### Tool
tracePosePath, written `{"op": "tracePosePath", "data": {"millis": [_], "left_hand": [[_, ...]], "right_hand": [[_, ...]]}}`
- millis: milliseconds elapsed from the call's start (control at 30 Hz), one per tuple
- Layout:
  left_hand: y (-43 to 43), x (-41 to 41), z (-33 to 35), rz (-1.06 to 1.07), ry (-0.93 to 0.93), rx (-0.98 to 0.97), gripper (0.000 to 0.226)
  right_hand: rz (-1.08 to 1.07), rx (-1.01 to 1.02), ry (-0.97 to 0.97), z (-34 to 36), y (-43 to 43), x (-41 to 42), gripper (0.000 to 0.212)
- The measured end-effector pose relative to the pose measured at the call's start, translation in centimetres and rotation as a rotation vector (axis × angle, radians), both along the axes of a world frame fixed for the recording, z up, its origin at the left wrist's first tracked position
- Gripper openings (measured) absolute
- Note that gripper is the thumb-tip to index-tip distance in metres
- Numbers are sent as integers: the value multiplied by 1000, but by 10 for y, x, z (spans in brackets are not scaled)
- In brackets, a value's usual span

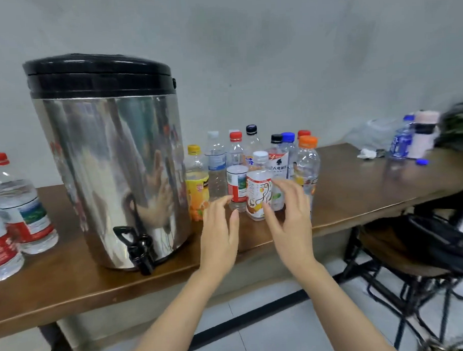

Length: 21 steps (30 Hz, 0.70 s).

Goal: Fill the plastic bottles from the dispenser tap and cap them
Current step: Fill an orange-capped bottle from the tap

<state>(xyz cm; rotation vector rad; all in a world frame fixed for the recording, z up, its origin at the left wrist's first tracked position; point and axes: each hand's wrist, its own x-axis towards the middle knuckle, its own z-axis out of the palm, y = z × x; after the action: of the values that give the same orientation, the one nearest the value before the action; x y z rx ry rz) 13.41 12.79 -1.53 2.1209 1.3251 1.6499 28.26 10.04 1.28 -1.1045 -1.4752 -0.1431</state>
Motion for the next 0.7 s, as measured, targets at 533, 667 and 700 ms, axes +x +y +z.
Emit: {"op": "tracePosePath", "data": {"millis": [533, 667, 700], "left_hand": [[64, 13, -26, 212, 285, -340, 45], [63, 13, -25, 212, 284, -349, 45], [63, 13, -25, 212, 286, -347, 44]], "right_hand": [[-313, -345, 153, 43, 99, 79, 100], [-304, -415, 180, 45, 100, 80, 100], [-301, -417, 183, 46, 99, 80, 100]]}}
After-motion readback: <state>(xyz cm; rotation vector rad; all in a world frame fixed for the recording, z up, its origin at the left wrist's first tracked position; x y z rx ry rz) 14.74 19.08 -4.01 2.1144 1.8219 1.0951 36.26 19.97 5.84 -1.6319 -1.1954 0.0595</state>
